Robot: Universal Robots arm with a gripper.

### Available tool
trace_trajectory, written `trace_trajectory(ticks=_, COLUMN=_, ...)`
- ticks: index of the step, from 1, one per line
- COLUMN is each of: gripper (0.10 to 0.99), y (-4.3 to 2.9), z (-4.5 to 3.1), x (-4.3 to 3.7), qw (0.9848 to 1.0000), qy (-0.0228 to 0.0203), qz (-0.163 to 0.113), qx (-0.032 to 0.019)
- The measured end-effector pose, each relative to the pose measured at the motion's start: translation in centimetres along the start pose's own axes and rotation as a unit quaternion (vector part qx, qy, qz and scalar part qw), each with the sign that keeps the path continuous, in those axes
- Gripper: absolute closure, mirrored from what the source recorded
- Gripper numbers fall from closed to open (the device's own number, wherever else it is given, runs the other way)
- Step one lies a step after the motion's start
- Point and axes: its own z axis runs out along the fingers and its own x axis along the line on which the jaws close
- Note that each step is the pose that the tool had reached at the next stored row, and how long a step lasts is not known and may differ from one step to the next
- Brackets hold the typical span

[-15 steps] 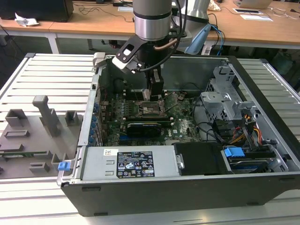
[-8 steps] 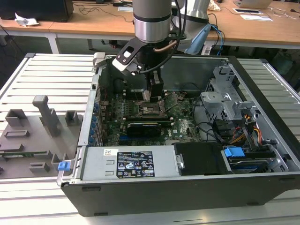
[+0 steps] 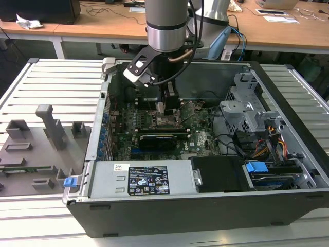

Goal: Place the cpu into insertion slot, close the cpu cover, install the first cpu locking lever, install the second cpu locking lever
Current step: 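Place the cpu into insertion slot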

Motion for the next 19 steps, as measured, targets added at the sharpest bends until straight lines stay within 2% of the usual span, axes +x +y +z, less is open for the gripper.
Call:
trace_trajectory(ticks=8, gripper=0.557, y=-0.11, z=1.24, x=-0.02, qw=1.0, qy=-0.0001, qz=0.001, qx=0.0)
trace_trajectory(ticks=19, gripper=0.557, y=-0.14, z=1.59, x=-0.03, qw=1.0, qy=-0.0006, qz=0.006, qx=-0.0001)
